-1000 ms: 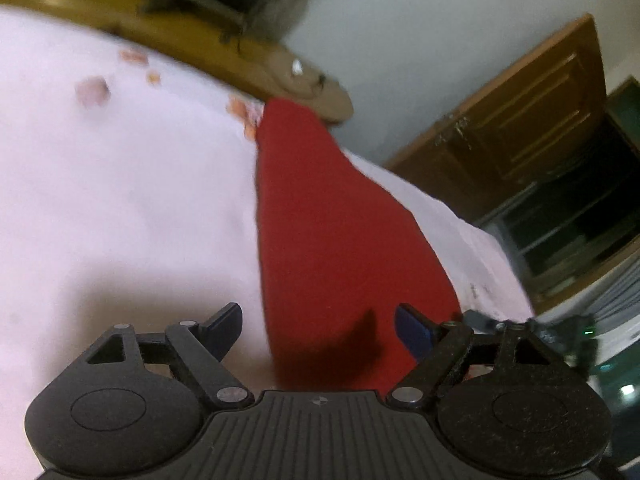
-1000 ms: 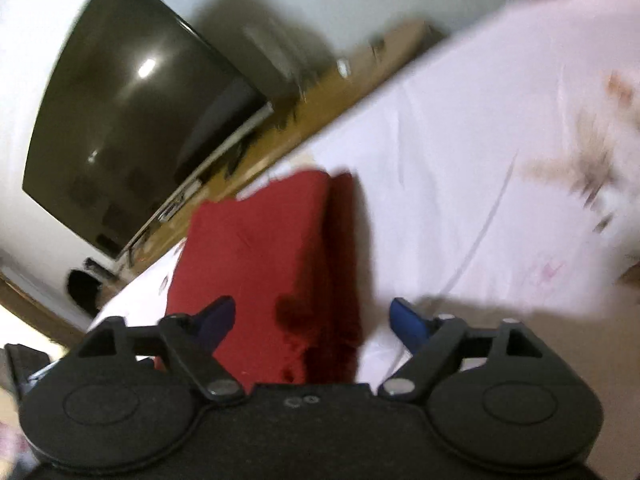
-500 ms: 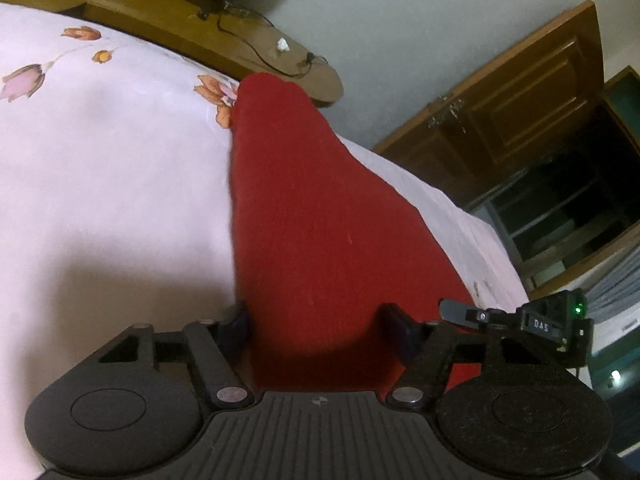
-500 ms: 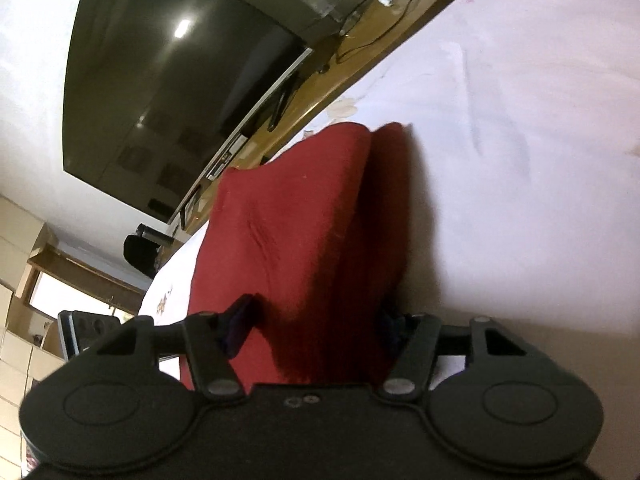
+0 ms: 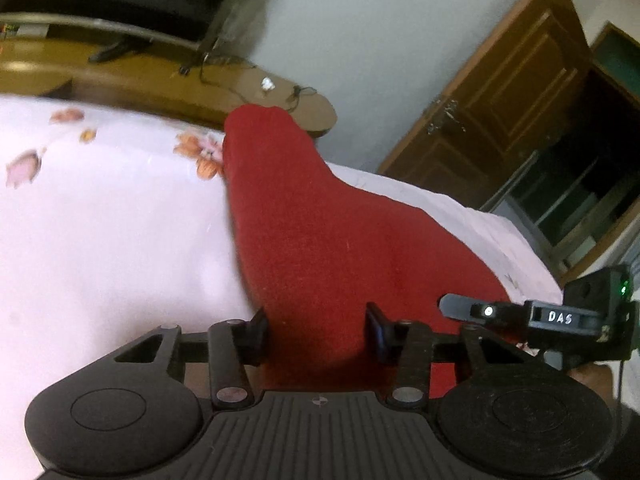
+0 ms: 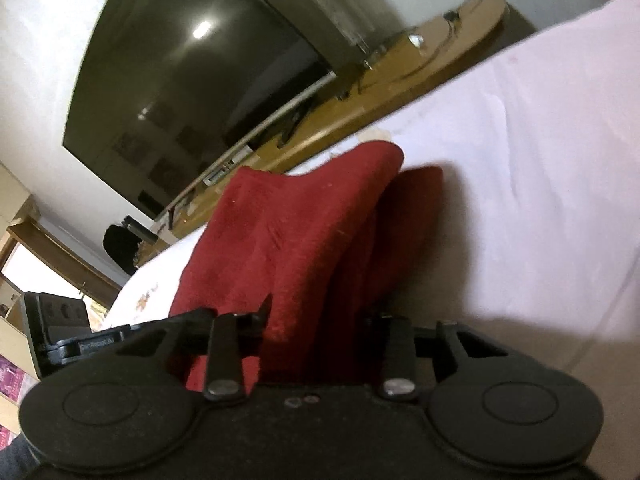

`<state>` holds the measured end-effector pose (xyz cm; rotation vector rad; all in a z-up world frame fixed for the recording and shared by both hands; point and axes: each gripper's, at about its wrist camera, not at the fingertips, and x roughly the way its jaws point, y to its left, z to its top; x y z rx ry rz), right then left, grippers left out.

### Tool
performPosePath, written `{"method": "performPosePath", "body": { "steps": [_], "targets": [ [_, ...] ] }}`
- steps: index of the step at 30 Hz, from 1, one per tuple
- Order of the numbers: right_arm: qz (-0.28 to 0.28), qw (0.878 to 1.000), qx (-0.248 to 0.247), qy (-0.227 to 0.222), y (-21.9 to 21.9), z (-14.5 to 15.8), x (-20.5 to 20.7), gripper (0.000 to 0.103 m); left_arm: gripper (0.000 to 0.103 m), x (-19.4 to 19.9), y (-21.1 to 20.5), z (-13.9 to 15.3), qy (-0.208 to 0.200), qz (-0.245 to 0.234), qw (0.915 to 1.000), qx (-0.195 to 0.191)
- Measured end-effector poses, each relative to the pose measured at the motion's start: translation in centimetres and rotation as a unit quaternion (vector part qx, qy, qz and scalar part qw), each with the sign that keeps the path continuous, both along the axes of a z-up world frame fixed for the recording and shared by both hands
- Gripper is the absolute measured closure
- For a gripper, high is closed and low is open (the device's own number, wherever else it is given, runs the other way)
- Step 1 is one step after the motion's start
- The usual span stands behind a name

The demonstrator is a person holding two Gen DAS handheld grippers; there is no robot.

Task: Fold small clothes

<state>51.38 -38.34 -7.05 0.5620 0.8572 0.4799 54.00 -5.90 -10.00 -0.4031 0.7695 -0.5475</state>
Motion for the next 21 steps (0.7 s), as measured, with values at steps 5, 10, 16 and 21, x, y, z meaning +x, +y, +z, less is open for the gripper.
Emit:
{"method": "performPosePath", "body": {
  "steps": [5, 10, 16, 21],
  "targets": [
    [-0.008, 1.0, -0.007, -0.016, 0.9, 2.1, -1.4, 0.069, 0.057, -1.1, 1.2, 2.1, -0.017, -0.009, 0.9998, -0.002],
    [-0.012, 0.999, -0.018, -0.027, 2.8, 4.0, -3.0, 0.069, 0.057, -2.8, 3.6, 4.1, -0.032, -0.013, 0.9994, 0.0],
    [-0.004, 0.999, -0.026, -0.043, 7.5, 6.1, -3.9, 0.069, 0.057, -4.7, 8.7, 5.8, -0.051, -0.008, 0.9986, 0.002],
    [0.009, 0.999, -0.024, -0.046, 12.8, 6.8, -4.1, 0.069, 0.057, -6.3, 14.6, 6.5, -0.058, 0.007, 0.9982, 0.01]
  ]
}}
